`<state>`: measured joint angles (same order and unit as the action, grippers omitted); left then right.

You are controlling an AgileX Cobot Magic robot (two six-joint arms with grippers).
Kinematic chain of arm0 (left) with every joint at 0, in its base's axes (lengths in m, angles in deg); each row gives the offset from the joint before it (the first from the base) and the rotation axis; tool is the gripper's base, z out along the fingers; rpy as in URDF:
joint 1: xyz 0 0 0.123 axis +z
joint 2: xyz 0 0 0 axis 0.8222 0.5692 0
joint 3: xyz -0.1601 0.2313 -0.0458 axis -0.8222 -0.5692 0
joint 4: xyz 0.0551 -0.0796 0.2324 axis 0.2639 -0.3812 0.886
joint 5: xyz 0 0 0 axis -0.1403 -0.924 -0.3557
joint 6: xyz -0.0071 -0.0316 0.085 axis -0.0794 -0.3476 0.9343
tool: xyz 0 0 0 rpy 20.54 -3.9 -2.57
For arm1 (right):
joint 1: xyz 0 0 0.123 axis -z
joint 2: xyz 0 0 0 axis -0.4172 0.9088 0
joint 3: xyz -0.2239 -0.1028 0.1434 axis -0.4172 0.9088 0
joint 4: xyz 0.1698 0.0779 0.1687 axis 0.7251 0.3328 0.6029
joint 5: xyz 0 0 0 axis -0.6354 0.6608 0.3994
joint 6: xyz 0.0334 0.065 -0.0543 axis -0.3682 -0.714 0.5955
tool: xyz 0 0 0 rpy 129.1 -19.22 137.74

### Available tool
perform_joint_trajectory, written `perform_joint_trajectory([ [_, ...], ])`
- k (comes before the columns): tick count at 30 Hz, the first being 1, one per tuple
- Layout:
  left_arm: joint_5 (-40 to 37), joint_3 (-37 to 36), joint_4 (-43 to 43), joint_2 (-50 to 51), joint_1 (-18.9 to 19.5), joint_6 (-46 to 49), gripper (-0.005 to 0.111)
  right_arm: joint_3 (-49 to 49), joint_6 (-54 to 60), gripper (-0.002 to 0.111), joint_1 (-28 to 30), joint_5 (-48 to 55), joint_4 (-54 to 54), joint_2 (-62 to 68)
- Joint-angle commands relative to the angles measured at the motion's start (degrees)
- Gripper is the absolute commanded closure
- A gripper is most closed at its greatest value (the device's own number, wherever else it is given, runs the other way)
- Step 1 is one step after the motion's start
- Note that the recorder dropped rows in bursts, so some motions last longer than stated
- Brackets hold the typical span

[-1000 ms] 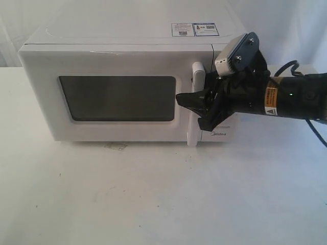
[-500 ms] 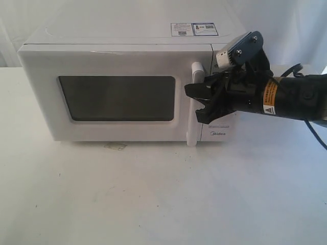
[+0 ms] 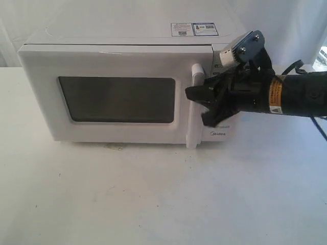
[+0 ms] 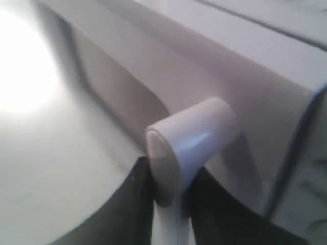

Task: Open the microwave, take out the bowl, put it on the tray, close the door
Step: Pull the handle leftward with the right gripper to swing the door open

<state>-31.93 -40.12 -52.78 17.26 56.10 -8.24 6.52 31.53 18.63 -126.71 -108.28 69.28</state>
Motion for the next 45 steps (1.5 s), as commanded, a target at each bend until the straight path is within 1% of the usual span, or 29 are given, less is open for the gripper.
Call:
perform_joint_trajectory([
  [1,0.29,-0.24,-0.45,-0.23,-0.31,-0.02,0.107,-0.66,-9.33,0.108,-0.92,-9.31,-19.24,0.15],
  [3,0.29,-0.24,-0.45,-0.23,-0.31,-0.02,0.107,-0.66,-15.00,0.108,-0.67,-4.13,-19.16,-0.33],
  [4,0.29,-0.24,-0.45,-0.23,-0.31,-0.02,0.107,-0.66,-15.36,0.108,-0.67,-3.59,-19.28,-0.83],
  [8,0.29,-0.24,-0.45,-0.23,-0.31,-0.02,0.107,-0.66,-14.89,0.108,-0.77,-4.42,-19.41,-2.09],
  [13,0.29,-0.24,-0.45,-0.23,-0.31,-0.02,0.107,-0.66,-14.89,0.108,-0.77,-7.96,-20.67,-3.62],
  [16,0.29,-0.24,-0.45,-0.23,-0.31,-0.02,0.107,-0.66,-17.69,0.107,-0.77,-8.98,-20.72,-4.12],
  [18,0.29,-0.24,-0.45,-0.23,-0.31,-0.02,0.107,-0.66,-21.16,0.098,-0.77,-9.11,-21.71,-4.32],
  [21,0.29,-0.24,-0.45,-0.23,-0.31,-0.02,0.107,-0.53,-26.58,0.076,-0.77,-10.40,-21.71,-4.77],
  [23,0.29,-0.24,-0.45,-0.23,-0.31,-0.02,0.107,-0.53,-27.96,0.061,-0.77,-14.76,-21.71,-4.93],
  [25,0.29,-0.24,-0.45,-0.23,-0.31,-0.02,0.107,-0.53,-28.66,0.055,-0.77,-18.65,-21.71,-4.93],
  [31,0.29,-0.24,-0.45,-0.23,-0.31,-0.02,0.107,-0.53,-40.65,0.054,-0.77,-24.68,-21.71,-4.93],
  [35,0.29,-0.24,-0.45,-0.23,-0.31,-0.02,0.107,-0.53,-42.51,0.055,-0.77,-24.88,-21.71,-4.93],
  [38,0.29,-0.24,-0.45,-0.23,-0.31,-0.02,0.107,-0.53,-43.45,0.062,0.26,-24.88,-21.71,-4.93],
  [40,0.29,-0.24,-0.45,-0.23,-0.31,-0.02,0.107,-0.53,-43.35,0.068,0.93,-20.77,-21.71,-4.93],
  [42,0.29,-0.24,-0.45,-0.23,-0.31,-0.02,0.107,-0.53,-41.86,0.072,1.79,-12.78,-21.71,-4.93],
  [45,0.29,-0.24,-0.45,-0.23,-0.31,-0.02,0.107,-0.53,-41.87,0.072,3.55,-6.56,-21.71,-4.93],
])
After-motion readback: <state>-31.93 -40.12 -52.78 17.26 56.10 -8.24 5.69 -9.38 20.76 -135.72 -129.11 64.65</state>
